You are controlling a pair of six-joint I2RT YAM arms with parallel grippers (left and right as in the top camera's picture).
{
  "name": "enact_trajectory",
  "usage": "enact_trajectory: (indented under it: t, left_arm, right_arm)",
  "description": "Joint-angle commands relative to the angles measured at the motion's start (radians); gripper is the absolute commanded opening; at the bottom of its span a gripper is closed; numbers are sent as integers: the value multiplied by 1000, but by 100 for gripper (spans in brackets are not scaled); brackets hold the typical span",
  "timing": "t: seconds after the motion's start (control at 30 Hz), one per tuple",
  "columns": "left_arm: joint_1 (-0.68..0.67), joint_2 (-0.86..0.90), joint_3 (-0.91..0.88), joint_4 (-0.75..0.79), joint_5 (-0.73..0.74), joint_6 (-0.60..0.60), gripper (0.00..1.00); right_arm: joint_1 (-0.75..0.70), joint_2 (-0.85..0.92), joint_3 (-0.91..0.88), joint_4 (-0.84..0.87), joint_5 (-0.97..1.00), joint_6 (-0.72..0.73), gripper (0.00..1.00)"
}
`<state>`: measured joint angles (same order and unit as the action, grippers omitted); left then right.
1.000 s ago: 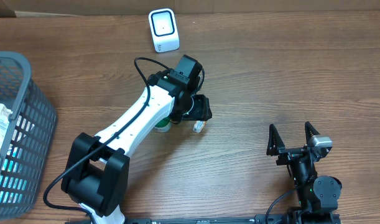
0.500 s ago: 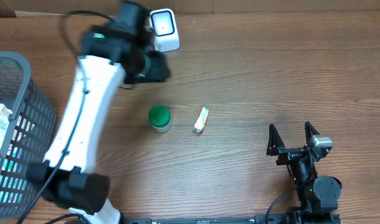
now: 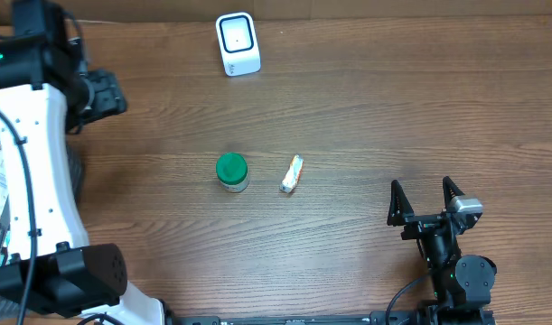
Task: Scan the item barcode
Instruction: 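Move the left gripper back down into the basket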
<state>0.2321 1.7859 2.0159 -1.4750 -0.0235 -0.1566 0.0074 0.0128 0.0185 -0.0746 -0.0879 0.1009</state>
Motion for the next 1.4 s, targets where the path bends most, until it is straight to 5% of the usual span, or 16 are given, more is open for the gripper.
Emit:
enact_trajectory:
  t: [0.0, 0.2, 0.83, 1.13, 1.37]
  left_arm:
    - [42, -3, 7, 6, -10, 81, 70]
    - [72, 20, 7, 40, -16, 179, 71]
    - [156, 44, 14, 219, -107, 176, 81]
    - [158, 40, 349, 28, -50, 81, 83]
    - [266, 31, 498, -116, -148, -60, 88]
  right_arm:
    - [3, -10, -12, 5, 9, -1, 100]
    - [3, -10, -12, 5, 8, -1, 100]
    - [3, -10, -12, 5, 9, -1, 100]
    - [3, -10, -12, 5, 9, -1, 100]
    - [3, -10, -12, 5, 8, -1, 100]
